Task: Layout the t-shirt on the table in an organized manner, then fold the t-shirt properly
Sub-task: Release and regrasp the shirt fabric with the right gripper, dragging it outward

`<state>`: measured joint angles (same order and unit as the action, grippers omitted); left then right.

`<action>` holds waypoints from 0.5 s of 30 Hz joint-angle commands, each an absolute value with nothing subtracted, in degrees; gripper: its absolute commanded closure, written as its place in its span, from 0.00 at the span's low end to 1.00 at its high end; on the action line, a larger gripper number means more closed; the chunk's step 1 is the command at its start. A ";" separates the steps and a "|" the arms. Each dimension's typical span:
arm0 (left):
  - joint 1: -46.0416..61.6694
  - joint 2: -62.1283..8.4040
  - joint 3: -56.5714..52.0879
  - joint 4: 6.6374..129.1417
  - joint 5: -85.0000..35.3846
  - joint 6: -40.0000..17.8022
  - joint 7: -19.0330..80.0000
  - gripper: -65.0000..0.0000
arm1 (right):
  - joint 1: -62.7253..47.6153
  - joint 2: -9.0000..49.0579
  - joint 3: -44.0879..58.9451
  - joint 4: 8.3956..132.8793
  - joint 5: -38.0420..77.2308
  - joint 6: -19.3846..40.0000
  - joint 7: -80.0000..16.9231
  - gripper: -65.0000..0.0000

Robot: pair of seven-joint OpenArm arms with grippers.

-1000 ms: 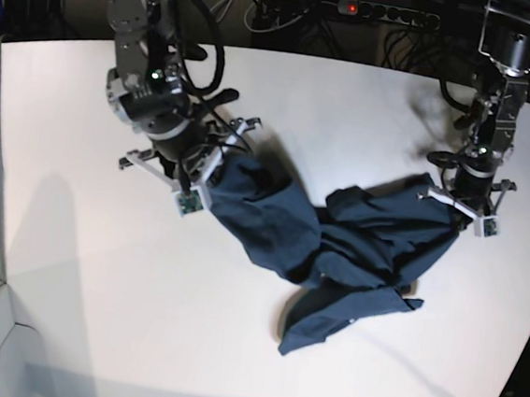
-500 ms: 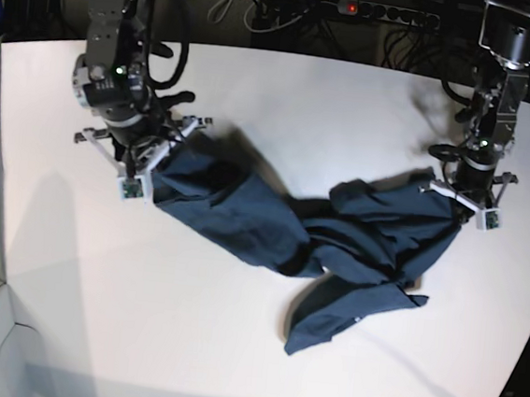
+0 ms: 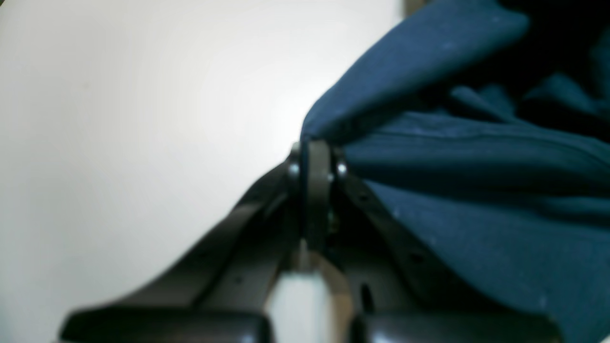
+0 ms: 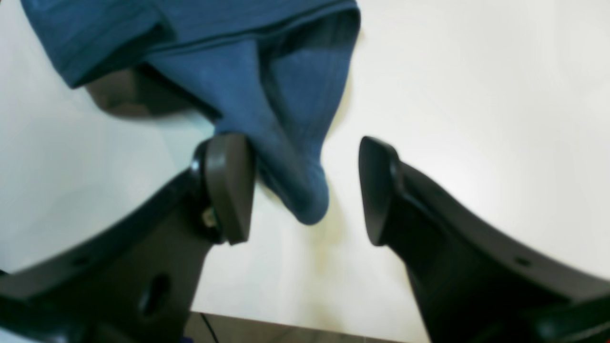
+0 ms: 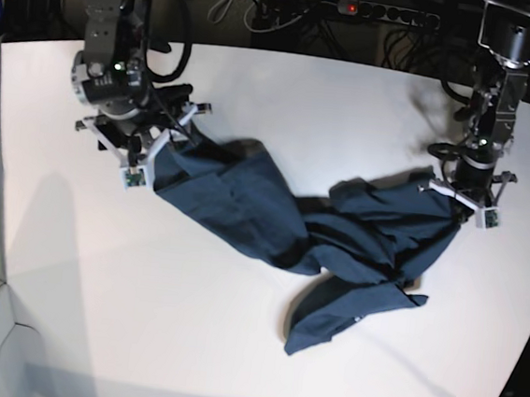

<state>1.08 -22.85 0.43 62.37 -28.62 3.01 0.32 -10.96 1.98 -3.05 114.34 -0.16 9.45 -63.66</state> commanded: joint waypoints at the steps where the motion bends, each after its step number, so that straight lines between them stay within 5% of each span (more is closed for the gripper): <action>1: 0.66 -23.60 0.22 63.16 -28.97 3.30 0.13 0.99 | -9.80 2.51 -2.95 115.56 -0.04 9.89 -62.55 0.44; 15: 2.33 -23.52 0.13 63.16 -28.97 3.30 0.13 1.00 | 0.92 0.66 -3.30 115.91 -0.04 9.89 -62.55 0.44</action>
<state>2.35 -22.85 0.40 62.70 -28.77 3.01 -0.71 0.16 0.75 -3.33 114.67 0.01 9.63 -63.48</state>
